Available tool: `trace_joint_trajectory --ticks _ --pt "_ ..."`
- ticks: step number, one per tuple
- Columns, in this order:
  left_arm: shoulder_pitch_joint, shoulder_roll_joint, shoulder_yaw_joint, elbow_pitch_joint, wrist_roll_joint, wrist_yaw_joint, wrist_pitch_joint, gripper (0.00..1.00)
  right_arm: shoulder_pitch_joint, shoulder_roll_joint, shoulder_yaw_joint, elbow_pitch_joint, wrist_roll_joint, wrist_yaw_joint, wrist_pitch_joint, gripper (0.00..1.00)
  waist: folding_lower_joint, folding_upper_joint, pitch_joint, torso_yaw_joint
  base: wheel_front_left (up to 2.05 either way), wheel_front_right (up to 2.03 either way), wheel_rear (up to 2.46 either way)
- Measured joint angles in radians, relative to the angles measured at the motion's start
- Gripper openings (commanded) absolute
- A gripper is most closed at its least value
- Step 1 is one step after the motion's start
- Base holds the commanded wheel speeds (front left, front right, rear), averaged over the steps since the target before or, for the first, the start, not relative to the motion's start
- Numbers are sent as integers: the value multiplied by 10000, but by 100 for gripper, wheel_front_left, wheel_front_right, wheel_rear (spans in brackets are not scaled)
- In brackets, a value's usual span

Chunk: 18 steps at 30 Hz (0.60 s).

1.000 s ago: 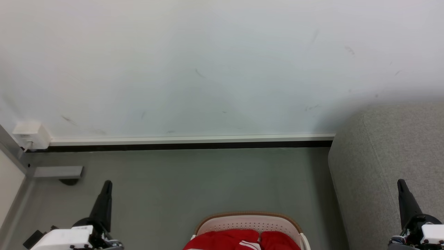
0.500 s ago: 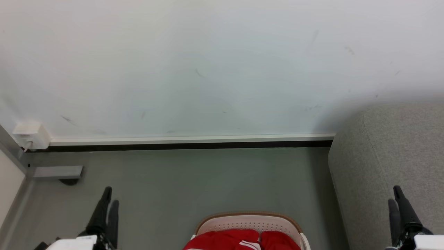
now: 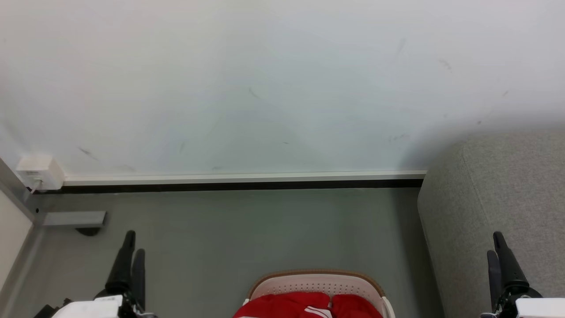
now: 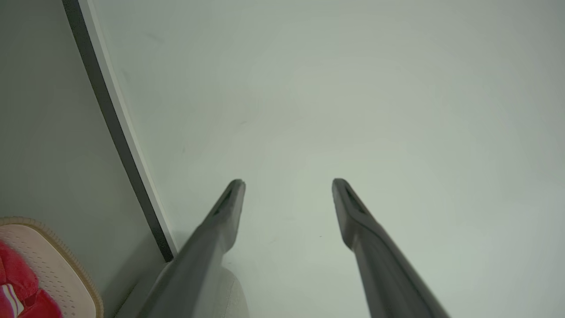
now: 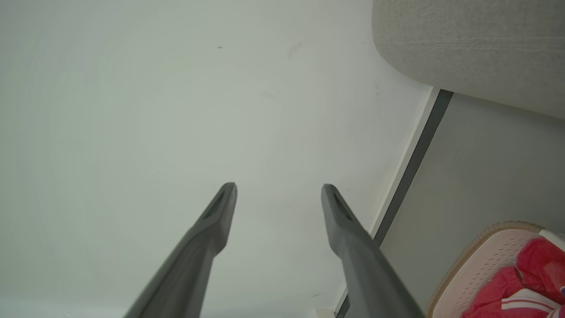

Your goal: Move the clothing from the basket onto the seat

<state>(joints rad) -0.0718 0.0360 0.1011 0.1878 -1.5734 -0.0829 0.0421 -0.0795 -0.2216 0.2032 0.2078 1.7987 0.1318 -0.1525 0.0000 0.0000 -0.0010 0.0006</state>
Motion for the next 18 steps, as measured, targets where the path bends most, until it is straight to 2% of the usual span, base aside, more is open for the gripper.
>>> trace_joint_trajectory --ticks 9,18 --pt "0 0 44 -263 1848 -59 -364 100 -5 217 -295 -307 -1511 0 -159 100 0 0 -6 -1 0 0 0" --pt "0 6 36 -596 3812 -102 -706 100 -7 339 -297 -591 -4454 0 -259 100 0 0 -39 10 0 0 0"
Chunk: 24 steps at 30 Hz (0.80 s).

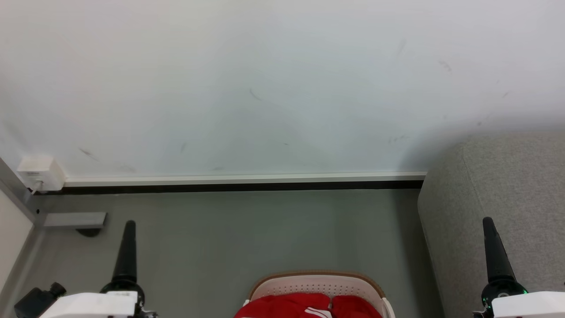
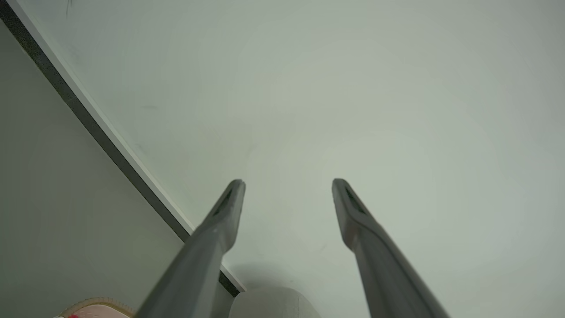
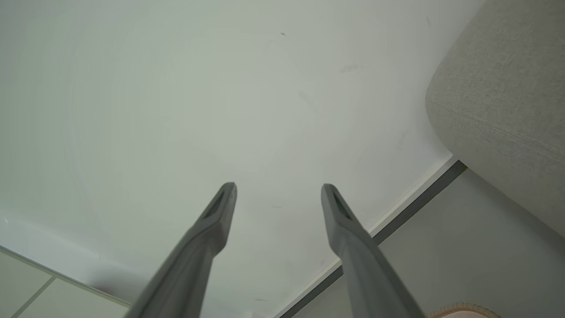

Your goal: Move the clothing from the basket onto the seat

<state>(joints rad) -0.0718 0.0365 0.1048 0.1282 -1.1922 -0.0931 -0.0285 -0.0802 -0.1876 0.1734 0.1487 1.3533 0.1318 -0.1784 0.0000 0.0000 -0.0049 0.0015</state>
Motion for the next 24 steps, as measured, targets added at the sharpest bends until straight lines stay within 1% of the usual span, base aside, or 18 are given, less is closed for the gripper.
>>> trace_joint_trajectory --ticks 3,5,9,18,24 --pt "7 6 -75 -35 817 33 -96 100 1 63 -25 -29 -709 0 -59 100 0 0 -15 2 0 0 0" --pt "16 8 -180 -35 1392 132 -173 100 1 107 -29 -38 -1172 0 -75 100 0 0 -25 0 0 0 0" --pt "76 17 -326 -100 2253 322 -339 100 1 109 19 -59 -2322 0 -119 100 0 0 -43 -7 0 0 0" --pt "133 27 -598 -125 4178 591 -614 100 0 109 107 199 -4431 0 -226 100 0 0 -113 -35 0 0 0" --pt "193 35 -769 -111 5269 752 -773 100 -9 178 -209 232 -5680 0 -270 100 0 0 -158 -59 0 0 0"
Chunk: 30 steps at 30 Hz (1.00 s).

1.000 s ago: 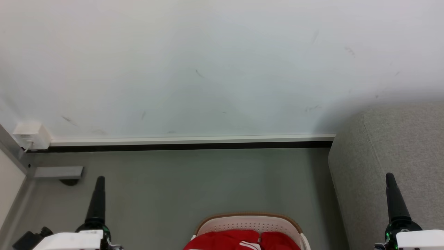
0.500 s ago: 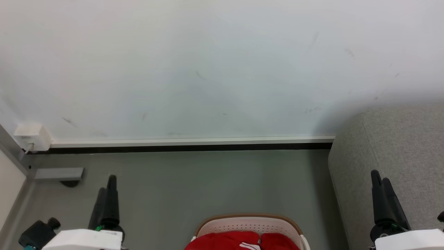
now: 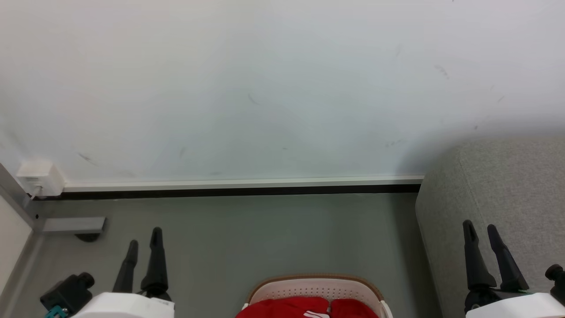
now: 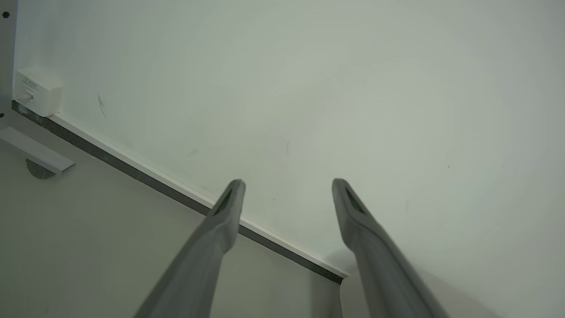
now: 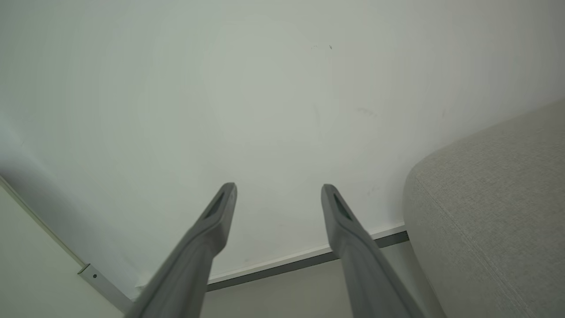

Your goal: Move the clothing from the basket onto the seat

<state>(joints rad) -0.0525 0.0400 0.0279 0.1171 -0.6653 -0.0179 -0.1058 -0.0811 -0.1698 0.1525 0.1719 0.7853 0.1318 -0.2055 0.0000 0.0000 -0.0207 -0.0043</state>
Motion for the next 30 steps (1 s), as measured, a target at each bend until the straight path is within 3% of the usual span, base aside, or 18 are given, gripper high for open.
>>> trace_joint_trajectory --ticks 30 --pt "193 58 -343 -17 3183 203 -805 100 -96 435 -123 550 -3536 0 -261 100 0 0 -219 -113 0 0 0"
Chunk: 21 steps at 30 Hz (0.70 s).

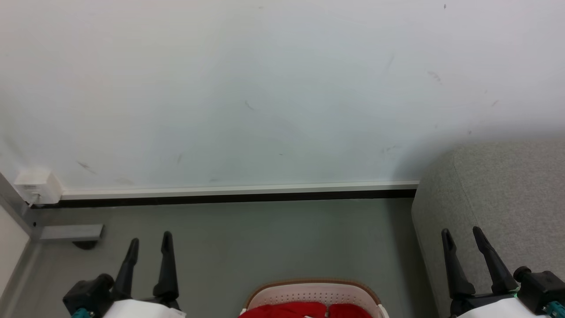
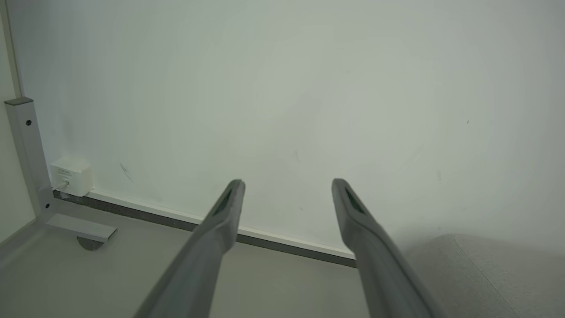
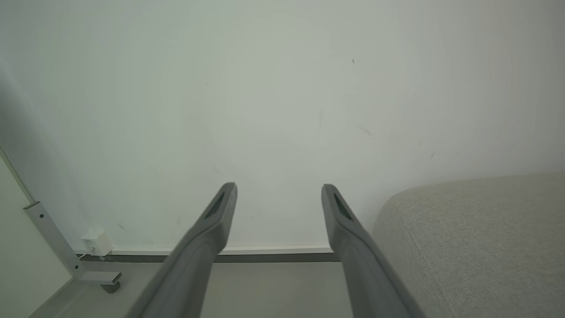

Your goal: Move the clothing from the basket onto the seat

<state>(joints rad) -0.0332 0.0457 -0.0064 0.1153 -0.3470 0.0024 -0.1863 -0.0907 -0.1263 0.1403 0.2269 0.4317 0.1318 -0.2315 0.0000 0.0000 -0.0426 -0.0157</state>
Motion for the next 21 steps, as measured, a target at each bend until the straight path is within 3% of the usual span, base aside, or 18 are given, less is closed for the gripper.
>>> trace_joint_trajectory --ticks 21 --pt "25 10 -98 109 1726 119 -410 100 -66 364 -234 2 -1693 0 -163 100 0 0 -65 -64 0 0 0"
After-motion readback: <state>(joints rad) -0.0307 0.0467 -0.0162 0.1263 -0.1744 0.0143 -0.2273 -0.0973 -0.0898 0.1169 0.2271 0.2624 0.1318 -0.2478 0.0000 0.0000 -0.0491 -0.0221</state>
